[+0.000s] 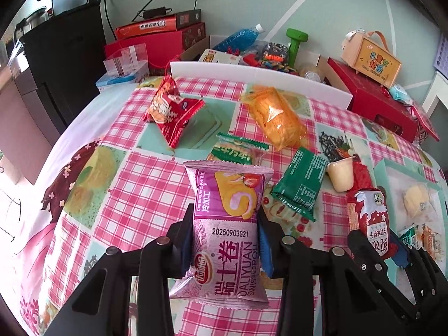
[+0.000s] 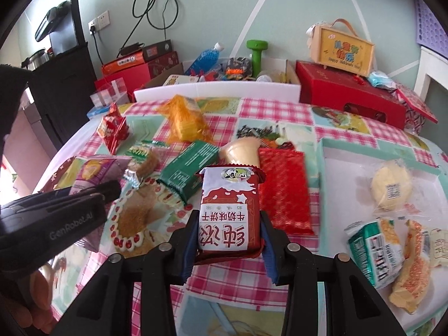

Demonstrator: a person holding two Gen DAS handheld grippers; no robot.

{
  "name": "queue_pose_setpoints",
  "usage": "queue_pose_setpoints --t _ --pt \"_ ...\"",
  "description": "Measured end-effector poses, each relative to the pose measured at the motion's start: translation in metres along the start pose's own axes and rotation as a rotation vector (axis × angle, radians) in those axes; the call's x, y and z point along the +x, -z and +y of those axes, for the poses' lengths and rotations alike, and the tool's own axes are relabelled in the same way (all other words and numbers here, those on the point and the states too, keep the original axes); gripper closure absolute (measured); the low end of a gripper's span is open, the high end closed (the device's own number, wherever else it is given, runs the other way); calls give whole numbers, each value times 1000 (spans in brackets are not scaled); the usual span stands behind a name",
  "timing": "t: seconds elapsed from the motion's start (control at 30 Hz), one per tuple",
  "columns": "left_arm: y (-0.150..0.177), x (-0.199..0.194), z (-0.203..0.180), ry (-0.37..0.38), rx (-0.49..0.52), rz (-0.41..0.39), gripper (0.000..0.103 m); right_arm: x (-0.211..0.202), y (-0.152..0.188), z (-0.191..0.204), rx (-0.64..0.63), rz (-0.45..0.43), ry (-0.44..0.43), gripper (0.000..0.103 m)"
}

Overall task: Organize snacks
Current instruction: 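Lift both held packets and carry them over the white tray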

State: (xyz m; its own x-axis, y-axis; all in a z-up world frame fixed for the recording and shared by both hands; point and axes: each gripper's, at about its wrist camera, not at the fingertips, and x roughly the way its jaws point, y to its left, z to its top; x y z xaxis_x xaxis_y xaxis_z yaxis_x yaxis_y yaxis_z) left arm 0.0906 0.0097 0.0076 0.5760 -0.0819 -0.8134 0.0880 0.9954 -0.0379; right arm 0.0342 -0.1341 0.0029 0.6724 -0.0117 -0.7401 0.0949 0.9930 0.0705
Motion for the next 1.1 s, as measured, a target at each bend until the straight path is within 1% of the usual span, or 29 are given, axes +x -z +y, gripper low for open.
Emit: queue_pose_setpoints --t 0.27,0.47,0.83,0.97,1.1 --pt "-6 -23 -7 0 -10 -58 63 -17 -5 -19 50 -35 -8 61" --pt "-7 -32 -19 10 -7 -75 63 -26 -7 -30 70 -55 -15 61" --pt "-2 -38 -63 39 46 -82 63 -42 -8 -65 150 -91 -39 61" --pt "-1 -42 -80 57 64 -90 63 -51 -7 -81 181 -107 -30 61" --pt "0 -45 -103 91 98 -100 63 -64 -7 -102 218 -141 1 61"
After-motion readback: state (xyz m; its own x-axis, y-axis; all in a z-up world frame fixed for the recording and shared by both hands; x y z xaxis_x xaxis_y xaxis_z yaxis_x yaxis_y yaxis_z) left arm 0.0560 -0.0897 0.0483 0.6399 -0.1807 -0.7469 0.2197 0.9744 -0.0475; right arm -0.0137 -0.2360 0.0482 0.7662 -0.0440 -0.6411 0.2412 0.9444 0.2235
